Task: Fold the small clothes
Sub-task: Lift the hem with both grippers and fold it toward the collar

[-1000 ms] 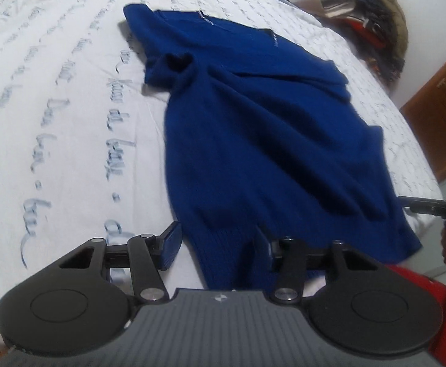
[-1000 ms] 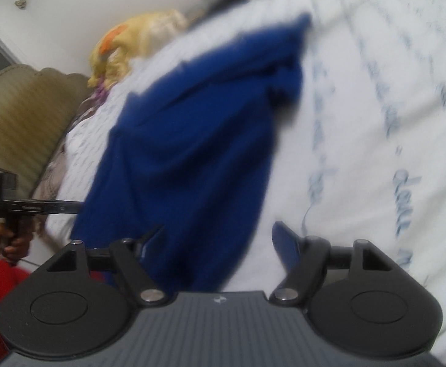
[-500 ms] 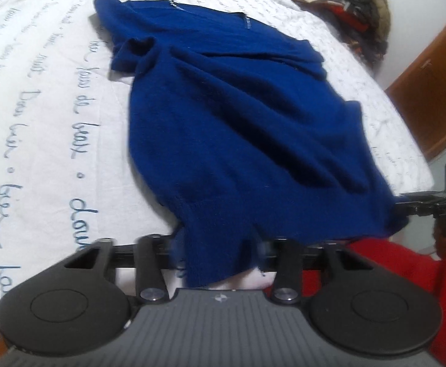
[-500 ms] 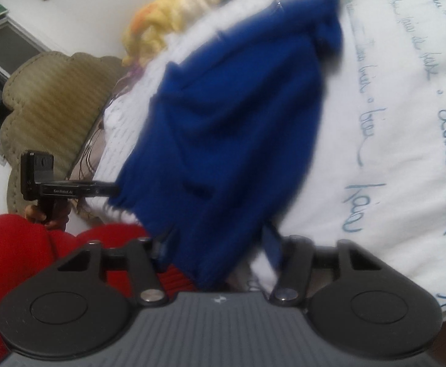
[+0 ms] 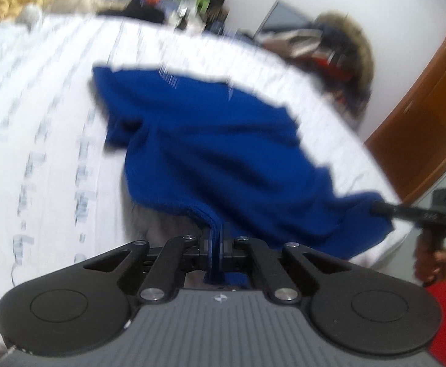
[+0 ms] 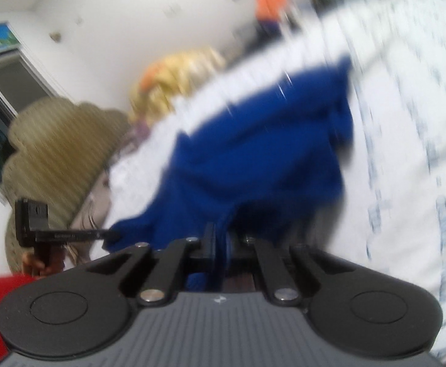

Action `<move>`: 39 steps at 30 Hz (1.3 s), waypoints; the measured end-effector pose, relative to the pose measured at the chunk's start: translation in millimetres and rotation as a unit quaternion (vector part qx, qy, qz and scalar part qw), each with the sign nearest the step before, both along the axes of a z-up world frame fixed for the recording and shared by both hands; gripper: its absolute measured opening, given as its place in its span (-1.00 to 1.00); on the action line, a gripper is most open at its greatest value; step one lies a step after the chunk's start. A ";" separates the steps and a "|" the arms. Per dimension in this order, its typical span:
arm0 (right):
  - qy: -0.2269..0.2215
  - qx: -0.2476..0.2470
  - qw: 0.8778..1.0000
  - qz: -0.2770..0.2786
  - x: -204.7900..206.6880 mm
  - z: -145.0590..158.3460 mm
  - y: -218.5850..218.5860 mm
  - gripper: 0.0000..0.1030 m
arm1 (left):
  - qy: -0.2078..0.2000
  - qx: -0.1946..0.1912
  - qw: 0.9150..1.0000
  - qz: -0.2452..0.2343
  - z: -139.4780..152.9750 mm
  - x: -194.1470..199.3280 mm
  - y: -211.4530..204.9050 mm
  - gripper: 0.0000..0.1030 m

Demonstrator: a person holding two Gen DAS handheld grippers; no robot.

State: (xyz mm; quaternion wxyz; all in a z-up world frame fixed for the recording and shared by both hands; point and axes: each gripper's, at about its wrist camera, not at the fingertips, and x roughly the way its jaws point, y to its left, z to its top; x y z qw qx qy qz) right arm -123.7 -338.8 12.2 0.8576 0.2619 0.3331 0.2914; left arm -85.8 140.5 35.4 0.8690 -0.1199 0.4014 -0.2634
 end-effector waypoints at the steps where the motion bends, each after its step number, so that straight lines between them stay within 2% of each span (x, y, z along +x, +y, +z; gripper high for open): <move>1: -0.012 0.010 1.000 -0.001 0.4 6.4 -1.8 -0.89 | -0.011 -0.011 1.000 0.001 8.6 -1.4 2.2 -0.95; 4: -0.041 0.033 0.999 -0.006 0.4 24.0 -7.3 -0.89 | -0.046 -0.042 0.998 -0.005 34.3 -8.5 7.8 -0.95; 9: -0.072 0.052 0.996 -0.022 -7.2 47.2 -18.3 -0.89 | -0.080 -0.068 0.994 -0.019 64.0 -24.8 9.8 -0.95; 12: -0.087 0.061 0.994 -0.032 -11.5 53.4 -25.0 -0.89 | -0.088 -0.081 0.993 -0.012 67.5 -22.2 9.2 -0.95; 17: -0.093 0.096 0.989 -0.055 11.5 51.0 -35.4 -0.89 | -0.085 -0.107 0.991 0.014 68.4 14.3 9.7 -0.95; 26: -0.071 0.149 0.980 -0.112 93.7 33.1 -52.9 -0.89 | -0.102 -0.093 0.989 0.045 75.7 95.5 -2.3 -0.95; 31: -0.048 0.168 0.974 -0.143 140.7 21.7 -63.2 -0.89 | -0.086 -0.070 0.991 0.081 67.5 142.6 -6.2 -0.95; 39: -0.006 0.155 0.971 -0.181 209.1 0.8 -60.6 -0.89 | -0.062 -0.015 0.989 0.133 43.9 213.4 -16.7 -0.95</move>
